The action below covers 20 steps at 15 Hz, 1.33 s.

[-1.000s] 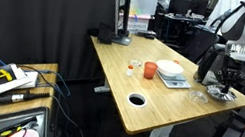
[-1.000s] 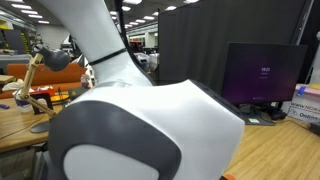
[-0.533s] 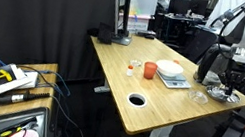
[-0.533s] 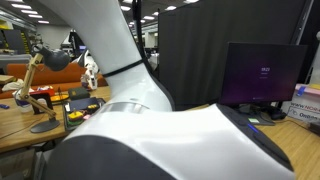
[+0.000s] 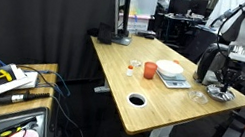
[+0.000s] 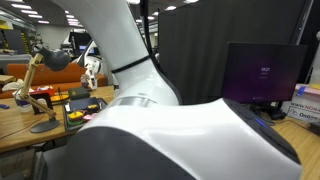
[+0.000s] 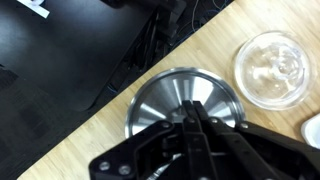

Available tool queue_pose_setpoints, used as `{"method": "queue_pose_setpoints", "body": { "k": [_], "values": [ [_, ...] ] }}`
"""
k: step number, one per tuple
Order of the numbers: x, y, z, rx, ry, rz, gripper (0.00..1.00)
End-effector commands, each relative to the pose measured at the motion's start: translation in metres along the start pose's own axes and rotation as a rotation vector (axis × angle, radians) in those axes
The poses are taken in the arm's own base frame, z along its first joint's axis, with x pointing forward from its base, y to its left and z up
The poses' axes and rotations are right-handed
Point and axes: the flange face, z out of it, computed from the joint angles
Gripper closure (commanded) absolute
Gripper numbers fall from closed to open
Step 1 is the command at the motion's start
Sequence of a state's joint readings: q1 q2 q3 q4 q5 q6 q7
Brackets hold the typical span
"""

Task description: Cover the pan with the lid on the table

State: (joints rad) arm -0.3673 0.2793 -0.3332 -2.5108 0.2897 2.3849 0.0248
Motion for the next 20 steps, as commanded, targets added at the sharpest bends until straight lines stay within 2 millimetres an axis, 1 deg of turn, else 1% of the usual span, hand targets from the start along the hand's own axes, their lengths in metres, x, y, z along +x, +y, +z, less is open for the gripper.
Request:
{"method": "queue_pose_setpoints", "body": {
  "k": [1, 3, 7, 15, 16, 17, 19, 20],
  "values": [
    [0.012, -0.008, -0.001, 0.037, 0.005, 0.019, 0.99],
    [0.016, -0.01, -0.001, 0.043, 0.009, 0.03, 0.99],
    [0.022, -0.008, 0.0, 0.041, 0.008, 0.044, 0.99],
    [0.025, -0.003, 0.004, 0.038, -0.004, 0.052, 0.99],
    [0.026, -0.002, 0.003, 0.041, -0.007, 0.055, 0.93],
    [0.026, -0.001, 0.002, 0.042, -0.007, 0.057, 0.7],
    [0.027, -0.001, 0.001, 0.042, -0.004, 0.06, 0.66],
    [0.027, 0.0, 0.001, 0.043, -0.005, 0.06, 0.61]
  ]
}}
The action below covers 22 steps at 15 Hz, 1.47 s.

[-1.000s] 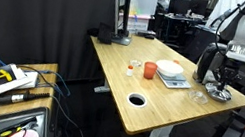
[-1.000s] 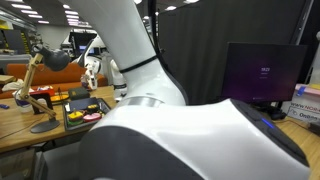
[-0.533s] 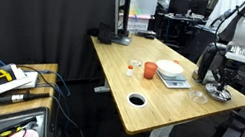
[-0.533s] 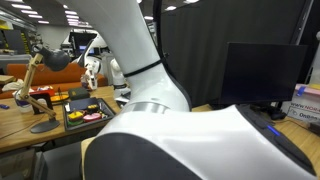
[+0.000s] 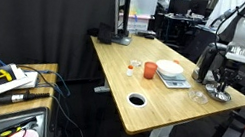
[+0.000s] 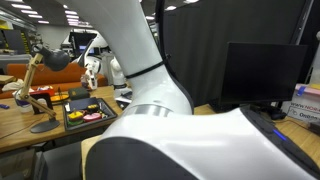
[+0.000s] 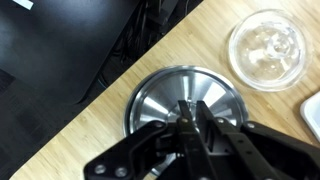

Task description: Cover the pan with the lid on the table

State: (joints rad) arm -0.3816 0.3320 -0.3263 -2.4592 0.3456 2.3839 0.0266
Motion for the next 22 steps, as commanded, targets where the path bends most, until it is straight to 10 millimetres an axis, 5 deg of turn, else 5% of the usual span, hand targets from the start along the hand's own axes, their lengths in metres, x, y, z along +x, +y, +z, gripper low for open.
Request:
{"method": "queue_pose_setpoints", "body": {
  "k": [1, 6, 9, 16, 17, 22],
  "values": [
    [0.01, 0.0, -0.001, 0.016, -0.011, 0.01, 0.54],
    [0.005, 0.001, -0.005, 0.006, 0.002, 0.002, 0.2],
    [-0.018, 0.004, -0.008, -0.04, -0.03, -0.091, 0.01],
    [-0.106, 0.007, -0.01, -0.195, -0.072, -0.386, 0.0],
    [-0.086, 0.004, -0.003, -0.189, -0.078, -0.318, 0.0],
    [-0.106, 0.004, -0.008, -0.188, -0.065, -0.366, 0.0]
  ]
}}
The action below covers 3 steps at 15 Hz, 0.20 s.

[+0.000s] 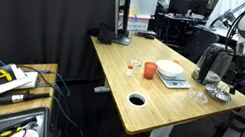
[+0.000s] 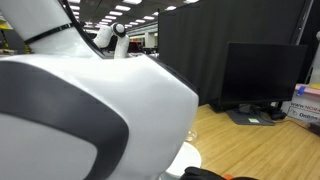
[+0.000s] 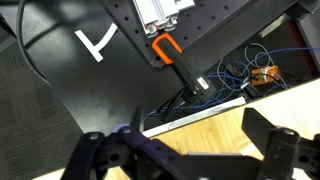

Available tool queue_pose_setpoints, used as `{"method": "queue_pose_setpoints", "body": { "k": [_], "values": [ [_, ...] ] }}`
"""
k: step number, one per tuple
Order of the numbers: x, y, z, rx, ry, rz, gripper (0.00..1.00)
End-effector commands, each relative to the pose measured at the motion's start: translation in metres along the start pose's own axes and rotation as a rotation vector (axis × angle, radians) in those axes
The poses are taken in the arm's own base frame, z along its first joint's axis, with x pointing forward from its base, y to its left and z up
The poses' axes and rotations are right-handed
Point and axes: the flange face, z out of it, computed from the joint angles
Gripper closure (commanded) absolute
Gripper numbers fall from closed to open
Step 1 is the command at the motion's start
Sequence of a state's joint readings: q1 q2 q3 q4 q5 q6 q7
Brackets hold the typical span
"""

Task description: Cover the pan with the lid on the table

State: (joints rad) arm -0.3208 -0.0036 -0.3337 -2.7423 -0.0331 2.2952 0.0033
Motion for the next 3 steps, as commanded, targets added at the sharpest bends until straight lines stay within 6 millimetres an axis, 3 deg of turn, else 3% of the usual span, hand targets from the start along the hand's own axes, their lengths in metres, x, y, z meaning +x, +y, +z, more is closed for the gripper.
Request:
{"method": "queue_pose_setpoints", "body": {
  "k": [1, 3],
  "values": [
    [0.0001, 0.0, 0.0, 0.0, -0.001, -0.001, 0.0],
    [0.0001, 0.0, 0.0, 0.0, -0.001, -0.001, 0.0]
  ]
}}
